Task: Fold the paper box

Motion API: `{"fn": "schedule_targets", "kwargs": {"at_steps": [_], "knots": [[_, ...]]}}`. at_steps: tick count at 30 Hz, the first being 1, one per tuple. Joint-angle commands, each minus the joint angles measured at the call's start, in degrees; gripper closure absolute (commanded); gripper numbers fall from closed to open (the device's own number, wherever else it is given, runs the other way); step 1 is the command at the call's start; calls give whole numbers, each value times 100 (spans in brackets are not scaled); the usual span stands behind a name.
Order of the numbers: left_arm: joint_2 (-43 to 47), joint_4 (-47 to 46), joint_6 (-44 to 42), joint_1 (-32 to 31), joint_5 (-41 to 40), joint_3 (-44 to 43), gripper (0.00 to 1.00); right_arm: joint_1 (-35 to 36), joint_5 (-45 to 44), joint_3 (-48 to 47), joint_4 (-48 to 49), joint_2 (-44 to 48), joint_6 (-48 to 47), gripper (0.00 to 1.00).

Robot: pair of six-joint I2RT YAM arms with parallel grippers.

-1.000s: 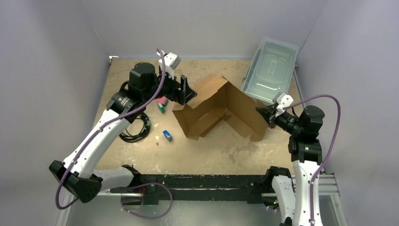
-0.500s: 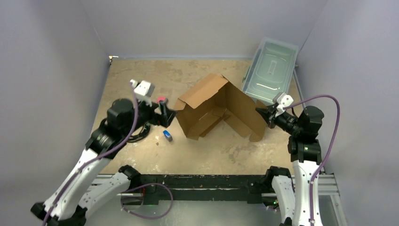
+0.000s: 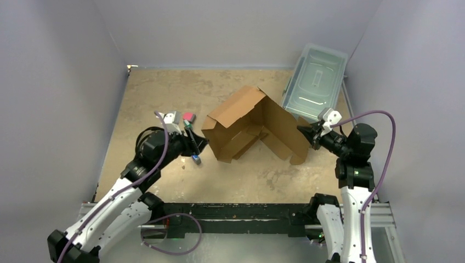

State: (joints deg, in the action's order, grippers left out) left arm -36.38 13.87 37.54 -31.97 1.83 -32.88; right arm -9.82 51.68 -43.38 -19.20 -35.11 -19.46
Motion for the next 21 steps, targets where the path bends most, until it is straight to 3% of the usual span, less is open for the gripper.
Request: {"fn": "schedule_targets", "kwargs": {"at_steps": [1, 11, 15, 21], "knots": [[-392, -1107, 322, -19, 194, 9, 50, -28, 130, 48, 188, 39, 31, 100], [-1302, -1478, -57, -19, -461, -389, 100, -28, 349, 50, 80, 23, -112, 100], [-1585, -1228, -547, -20, -987, -844, 100, -26, 693, -49, -242, -27, -454, 100], [-2150, -1740, -1121, -33, -1156, -1229, 100, -26, 1410, -303, -327, -224, -281, 100]]}}
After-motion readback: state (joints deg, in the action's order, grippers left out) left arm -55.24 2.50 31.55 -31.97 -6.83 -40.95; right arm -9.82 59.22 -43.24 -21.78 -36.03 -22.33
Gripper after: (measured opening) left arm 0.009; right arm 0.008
